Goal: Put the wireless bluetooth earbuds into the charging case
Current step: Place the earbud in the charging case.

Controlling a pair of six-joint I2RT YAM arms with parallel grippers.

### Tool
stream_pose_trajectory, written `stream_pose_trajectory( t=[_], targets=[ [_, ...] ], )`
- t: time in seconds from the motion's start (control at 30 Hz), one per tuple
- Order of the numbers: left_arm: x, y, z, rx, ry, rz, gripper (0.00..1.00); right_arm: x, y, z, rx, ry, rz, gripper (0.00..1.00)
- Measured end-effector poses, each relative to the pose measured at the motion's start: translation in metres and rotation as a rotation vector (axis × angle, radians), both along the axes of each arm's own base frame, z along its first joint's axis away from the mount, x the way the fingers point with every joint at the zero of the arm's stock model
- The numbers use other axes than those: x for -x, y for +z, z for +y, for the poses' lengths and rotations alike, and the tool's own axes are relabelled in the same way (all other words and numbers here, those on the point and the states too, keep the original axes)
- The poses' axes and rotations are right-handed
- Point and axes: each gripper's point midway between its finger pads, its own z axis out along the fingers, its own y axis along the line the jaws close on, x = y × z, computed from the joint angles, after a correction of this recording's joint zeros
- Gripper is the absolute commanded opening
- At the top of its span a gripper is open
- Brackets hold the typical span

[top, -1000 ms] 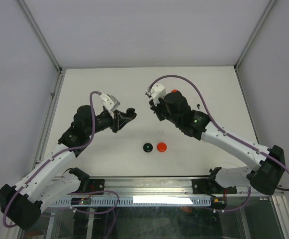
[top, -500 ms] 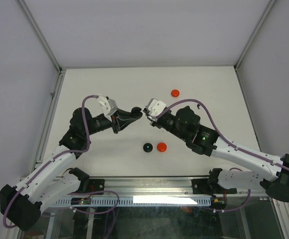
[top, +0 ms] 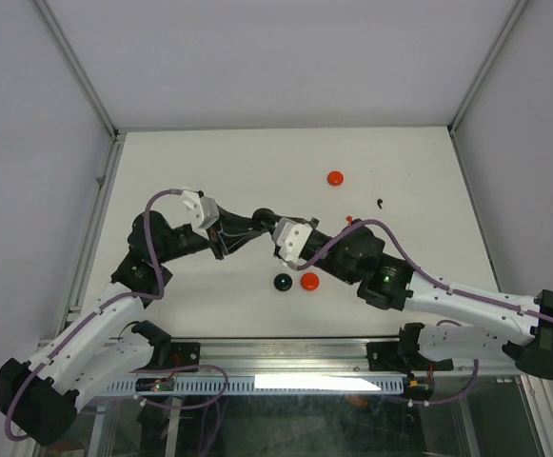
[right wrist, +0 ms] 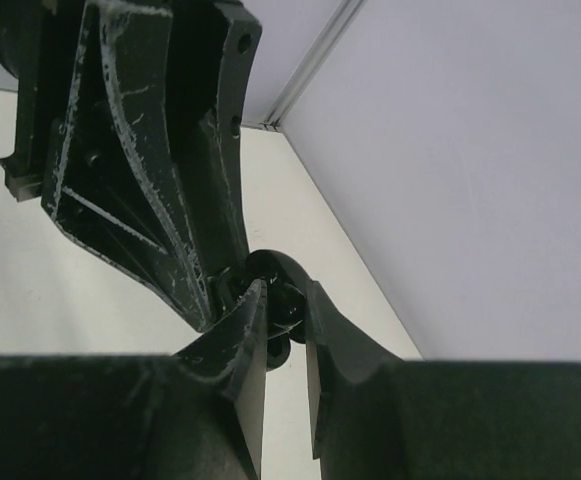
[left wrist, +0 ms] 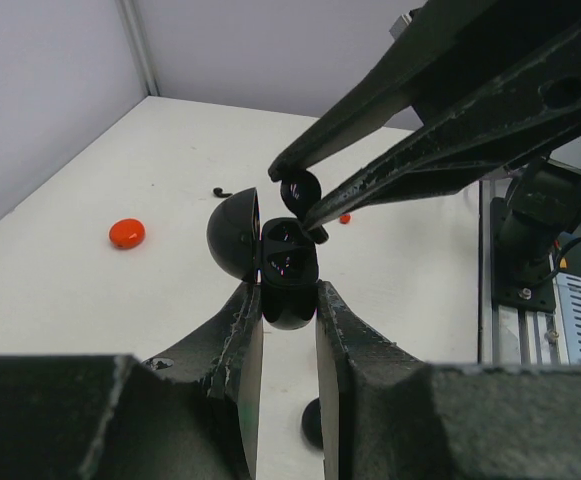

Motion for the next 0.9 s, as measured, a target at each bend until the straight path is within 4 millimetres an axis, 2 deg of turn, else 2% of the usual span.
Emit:
stream_pose_trajectory(
  t=[0.1,0.6,0.9],
  targets=[
    [0.002,0.004,0.001,0.012,0.0,-0.007,0.0,0.003,-0.004,0.002,0.012,0.0,-0.027,0.13],
    [0.007,0.012,0.002,0.057,-0.01,0.011,0.0,0.0,0.013,0.002,-0.021,-0.035,-0.104,0.1],
    [0.009,0.013,0.002,0.067,-0.021,0.026,0.0,0.0,0.008,0.006,-0.007,-0.03,-0.104,0.1]
  ],
)
